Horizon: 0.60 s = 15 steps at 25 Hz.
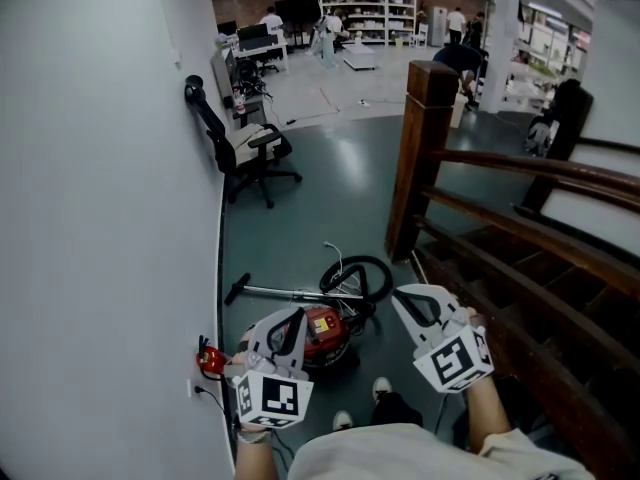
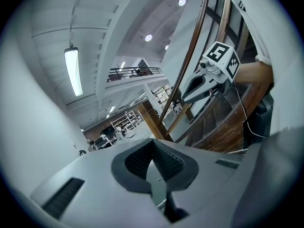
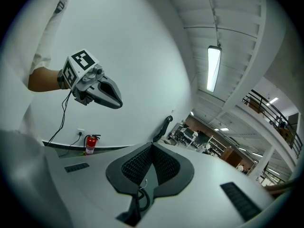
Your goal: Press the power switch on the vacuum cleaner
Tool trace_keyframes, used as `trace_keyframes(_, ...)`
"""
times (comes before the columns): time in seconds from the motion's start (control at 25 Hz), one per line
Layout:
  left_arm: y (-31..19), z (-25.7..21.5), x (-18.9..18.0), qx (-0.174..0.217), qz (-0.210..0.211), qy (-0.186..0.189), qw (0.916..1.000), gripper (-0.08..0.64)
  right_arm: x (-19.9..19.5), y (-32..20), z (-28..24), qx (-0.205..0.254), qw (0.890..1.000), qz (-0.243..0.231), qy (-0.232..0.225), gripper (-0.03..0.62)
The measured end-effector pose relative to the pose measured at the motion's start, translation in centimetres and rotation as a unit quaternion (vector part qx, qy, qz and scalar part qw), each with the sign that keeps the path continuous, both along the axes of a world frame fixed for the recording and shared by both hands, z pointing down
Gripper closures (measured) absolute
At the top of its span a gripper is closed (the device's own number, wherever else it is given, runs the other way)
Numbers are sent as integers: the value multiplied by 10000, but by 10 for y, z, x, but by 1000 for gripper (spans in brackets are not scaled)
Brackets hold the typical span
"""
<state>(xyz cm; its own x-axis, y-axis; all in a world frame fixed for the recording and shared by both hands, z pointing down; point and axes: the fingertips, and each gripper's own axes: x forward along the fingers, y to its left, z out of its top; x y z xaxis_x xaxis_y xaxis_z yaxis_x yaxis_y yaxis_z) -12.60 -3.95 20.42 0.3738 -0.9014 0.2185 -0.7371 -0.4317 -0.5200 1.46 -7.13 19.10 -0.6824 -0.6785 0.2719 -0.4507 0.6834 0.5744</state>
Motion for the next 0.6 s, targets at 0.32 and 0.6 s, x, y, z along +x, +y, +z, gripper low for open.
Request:
trace_keyframes(0.32, 0, 1, 8, -73, 10, 25, 10000, 558, 7, 1, 3, -100, 9999, 3, 5, 565)
trace_keyframes(0.6, 2, 6, 13, -94, 35, 34, 9999, 558, 13, 3, 7, -145, 9999, 49, 20, 565)
